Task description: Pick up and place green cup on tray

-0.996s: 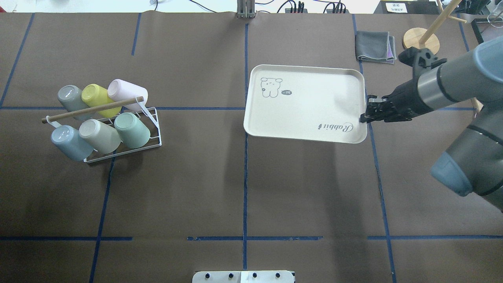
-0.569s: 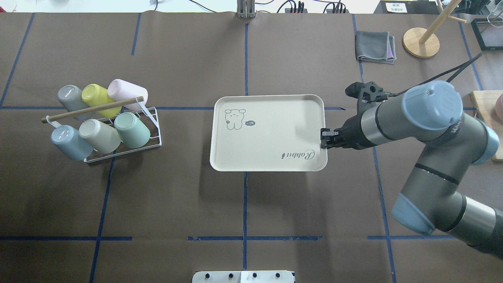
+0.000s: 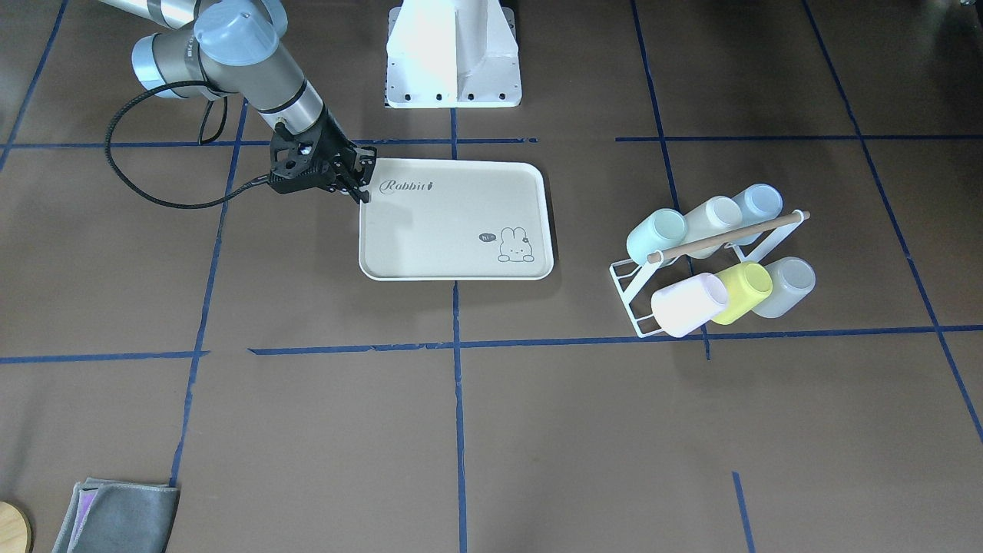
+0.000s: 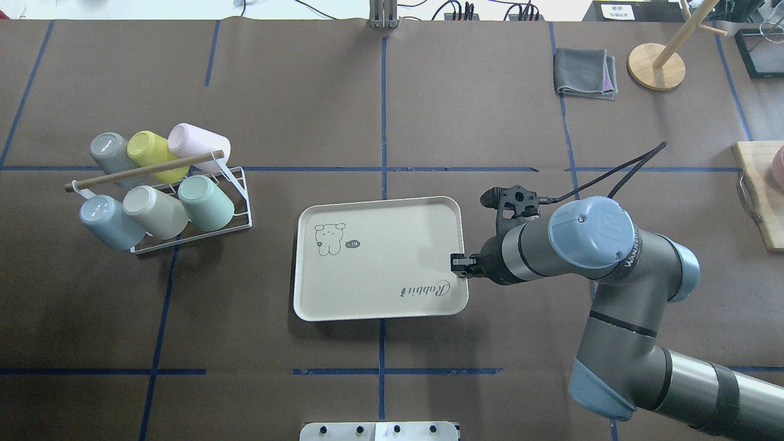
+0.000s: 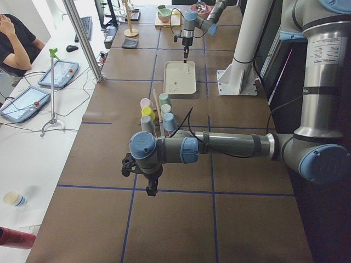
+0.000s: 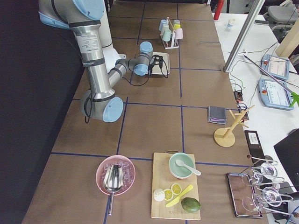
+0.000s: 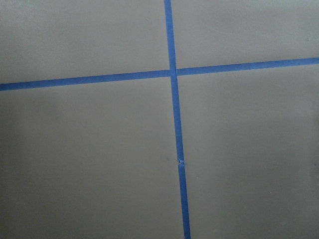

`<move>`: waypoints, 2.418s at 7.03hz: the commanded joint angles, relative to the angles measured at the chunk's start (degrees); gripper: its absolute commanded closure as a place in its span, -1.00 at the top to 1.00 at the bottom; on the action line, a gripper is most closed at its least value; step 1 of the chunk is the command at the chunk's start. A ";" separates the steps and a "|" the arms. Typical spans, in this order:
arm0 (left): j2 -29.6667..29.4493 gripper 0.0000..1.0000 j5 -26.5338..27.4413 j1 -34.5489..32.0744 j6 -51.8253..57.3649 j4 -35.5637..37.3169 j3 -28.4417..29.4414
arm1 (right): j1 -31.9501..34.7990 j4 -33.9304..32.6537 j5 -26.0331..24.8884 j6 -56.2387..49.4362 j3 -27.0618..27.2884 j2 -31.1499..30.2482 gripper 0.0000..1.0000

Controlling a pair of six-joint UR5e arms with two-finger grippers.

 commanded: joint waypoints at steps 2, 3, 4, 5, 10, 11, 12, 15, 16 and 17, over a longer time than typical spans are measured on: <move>-0.03 1.00 -0.07 0.00 0.09 -0.52 -0.15 | -0.11 0.16 -0.32 0.31 0.49 0.27 1.00; -0.03 1.00 0.02 0.00 -0.17 -4.01 -0.06 | 0.77 0.07 -0.15 0.22 1.37 0.36 1.00; -1.16 1.00 0.19 0.09 -0.35 -4.74 -1.63 | 2.86 -0.71 0.37 0.22 2.68 0.27 1.00; -1.61 1.00 0.54 0.09 -0.18 -4.05 -5.65 | 5.49 -2.81 1.42 0.05 3.48 0.18 1.00; -1.88 1.00 1.94 5.35 0.35 -3.60 -22.89 | 17.62 -23.99 8.62 -16.94 6.73 1.07 1.00; -1.88 1.00 3.52 8.06 0.44 -3.26 -24.39 | 20.52 -26.18 10.64 -21.96 6.82 0.36 1.00; -1.96 1.00 6.58 11.83 0.44 0.40 -28.67 | 22.38 -26.55 10.84 -26.80 6.74 -1.56 1.00; -9.39 1.00 28.97 23.96 0.61 21.89 -44.33 | 26.95 -25.86 10.49 -37.03 6.47 -8.75 1.00; -17.01 1.00 31.37 27.65 0.61 29.89 -45.14 | 28.62 -25.85 10.49 -38.61 6.39 -11.05 1.00; -21.17 1.00 33.75 31.43 0.61 35.28 -45.50 | 30.29 -25.85 10.66 -41.93 6.21 -12.11 1.00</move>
